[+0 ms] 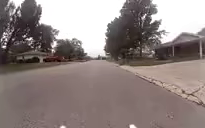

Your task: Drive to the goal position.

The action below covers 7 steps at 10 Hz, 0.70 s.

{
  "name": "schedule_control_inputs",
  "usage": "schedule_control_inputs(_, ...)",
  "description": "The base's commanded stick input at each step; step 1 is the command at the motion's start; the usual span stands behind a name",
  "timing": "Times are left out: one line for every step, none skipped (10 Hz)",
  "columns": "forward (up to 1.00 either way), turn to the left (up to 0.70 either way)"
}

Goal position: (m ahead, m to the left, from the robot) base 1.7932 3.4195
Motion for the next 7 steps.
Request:
schedule_control_inputs(0.50, 0.00)
schedule_control_inputs(0.50, 0.00)
schedule_control_inputs(0.50, 0.00)
schedule_control_inputs(0.50, 0.00)
schedule_control_inputs(0.50, 0.00)
schedule_control_inputs(0.50, 0.00)
schedule_control_inputs(0.50, 0.00)
